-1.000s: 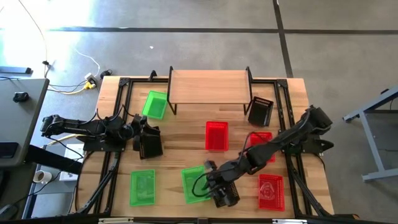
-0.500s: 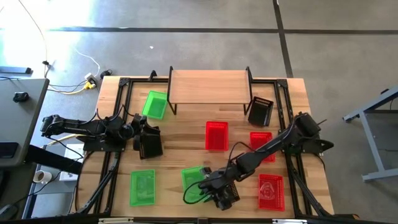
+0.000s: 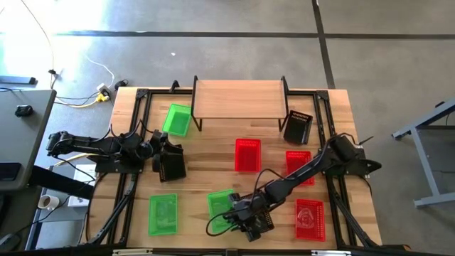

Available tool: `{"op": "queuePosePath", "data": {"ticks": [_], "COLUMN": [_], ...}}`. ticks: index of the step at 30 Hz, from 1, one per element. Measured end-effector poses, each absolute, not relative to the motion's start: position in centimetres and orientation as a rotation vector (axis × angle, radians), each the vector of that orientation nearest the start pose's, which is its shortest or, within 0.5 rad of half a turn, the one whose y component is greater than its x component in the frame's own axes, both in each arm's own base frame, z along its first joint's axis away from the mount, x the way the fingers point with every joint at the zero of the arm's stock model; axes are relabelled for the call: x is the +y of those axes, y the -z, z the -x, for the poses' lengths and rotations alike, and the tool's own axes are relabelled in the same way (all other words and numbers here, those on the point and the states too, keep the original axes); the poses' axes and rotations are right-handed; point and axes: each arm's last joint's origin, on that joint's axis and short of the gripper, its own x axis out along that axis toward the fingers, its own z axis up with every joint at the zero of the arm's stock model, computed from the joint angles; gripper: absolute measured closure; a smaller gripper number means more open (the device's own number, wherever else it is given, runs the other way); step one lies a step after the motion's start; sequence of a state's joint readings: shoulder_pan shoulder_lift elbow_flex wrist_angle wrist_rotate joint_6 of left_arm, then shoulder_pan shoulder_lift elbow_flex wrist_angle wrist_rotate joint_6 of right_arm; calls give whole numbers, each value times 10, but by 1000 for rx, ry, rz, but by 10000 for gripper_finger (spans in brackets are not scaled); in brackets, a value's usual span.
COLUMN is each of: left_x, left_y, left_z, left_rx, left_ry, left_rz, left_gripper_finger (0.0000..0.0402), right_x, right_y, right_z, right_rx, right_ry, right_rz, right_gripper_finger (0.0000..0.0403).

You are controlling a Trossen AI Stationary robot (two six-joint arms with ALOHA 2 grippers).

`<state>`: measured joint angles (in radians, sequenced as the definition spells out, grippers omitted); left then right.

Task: Stack baskets on shelf by color
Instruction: Put the bottom right green bin on the shelf

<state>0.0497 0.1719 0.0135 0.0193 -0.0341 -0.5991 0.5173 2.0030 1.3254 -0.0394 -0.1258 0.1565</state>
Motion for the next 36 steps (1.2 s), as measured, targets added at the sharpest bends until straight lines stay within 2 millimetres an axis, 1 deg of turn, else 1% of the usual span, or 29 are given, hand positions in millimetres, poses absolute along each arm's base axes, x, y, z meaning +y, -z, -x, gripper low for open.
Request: {"op": "queuePosePath", "data": {"ticks": [5, 9, 16, 26, 32, 36], "left_x": [6, 6, 6, 6, 6, 6], "left_y": [-156, -156, -156, -156, -156, -156], "left_z": [-107, -107, -107, -107, -107, -107], "left_rx": [110, 109, 109, 109, 110, 111], "left_ry": [-123, -126, -126, -126, -126, -127], "left_rz": [599, 599, 599, 599, 599, 599], "left_gripper_finger": [245, 245, 245, 245, 245, 245], "right_x": [224, 228, 225, 226, 227, 227], "right_y": [-164, -164, -162, -162, -152, -155], "right_z": [-371, -369, -369, -367, -368, -370], "right_rx": [783, 777, 799, 805, 835, 832], "right_ry": [-573, -561, -512, -533, -526, -510], "right_rz": [8, 20, 42, 37, 44, 52], "right_gripper_finger": [269, 269, 269, 269, 269, 272]}}
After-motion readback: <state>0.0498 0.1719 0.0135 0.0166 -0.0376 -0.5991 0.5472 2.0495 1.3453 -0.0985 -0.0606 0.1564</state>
